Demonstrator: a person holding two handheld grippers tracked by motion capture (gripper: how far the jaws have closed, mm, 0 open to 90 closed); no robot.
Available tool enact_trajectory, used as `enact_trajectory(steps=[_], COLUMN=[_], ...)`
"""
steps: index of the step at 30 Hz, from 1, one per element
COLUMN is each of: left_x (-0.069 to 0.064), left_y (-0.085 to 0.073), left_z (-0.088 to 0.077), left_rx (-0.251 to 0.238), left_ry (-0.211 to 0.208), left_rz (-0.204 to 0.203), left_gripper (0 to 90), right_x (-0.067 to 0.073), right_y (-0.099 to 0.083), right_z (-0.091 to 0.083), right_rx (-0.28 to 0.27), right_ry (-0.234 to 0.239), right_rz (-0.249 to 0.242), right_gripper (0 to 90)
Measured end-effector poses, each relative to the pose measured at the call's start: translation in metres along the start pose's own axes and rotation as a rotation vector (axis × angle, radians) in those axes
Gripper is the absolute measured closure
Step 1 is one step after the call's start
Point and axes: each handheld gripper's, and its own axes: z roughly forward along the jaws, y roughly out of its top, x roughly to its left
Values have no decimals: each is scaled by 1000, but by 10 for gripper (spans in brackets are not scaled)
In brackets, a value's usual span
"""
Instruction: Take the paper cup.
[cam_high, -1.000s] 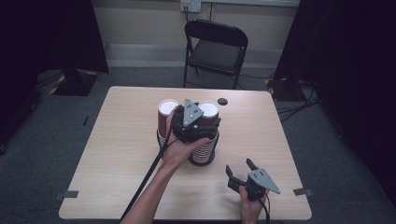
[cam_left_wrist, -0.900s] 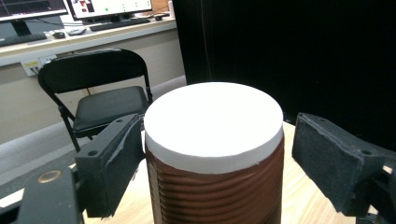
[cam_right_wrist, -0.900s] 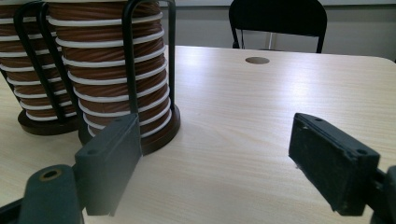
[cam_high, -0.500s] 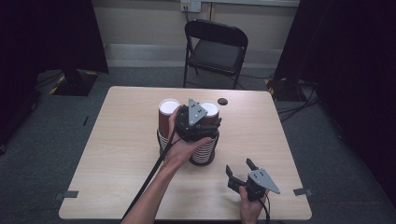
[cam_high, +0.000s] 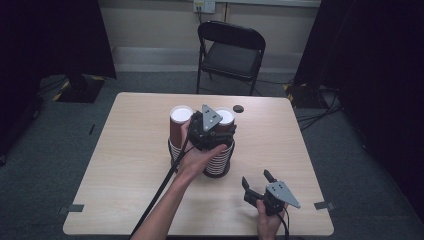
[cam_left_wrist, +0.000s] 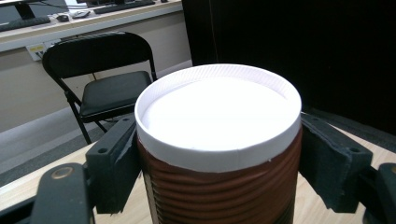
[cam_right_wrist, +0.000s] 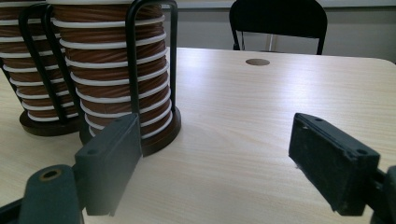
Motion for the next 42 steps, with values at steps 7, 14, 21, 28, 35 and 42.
enact_trajectory(steps=[7, 14, 21, 28, 35, 42], left_x=[3, 5, 5, 6, 9, 12], left_y=[3, 4, 5, 10, 13, 15], left_z=[-7, -12, -14, -21, -30, -33], left_rx=[-60, -99, -115, -148, -197, -220], left_ry=[-17, -28, -6, -19, -13, -27], left_rz=[-22, -30, -25, -16, -31, -49], left_gripper=[214, 215, 214, 214, 214, 214], right_x=[0, 0, 0, 0, 0, 0], right_y=[0, 0, 0, 0, 0, 0], right_z=[0, 0, 0, 0, 1, 1], right_rx=[1, 4, 4, 3, 5, 5], right_ry=[1, 4, 6, 7, 7, 8], right_rz=[0, 2, 4, 5, 4, 3], right_gripper=[163, 163, 163, 163, 163, 163])
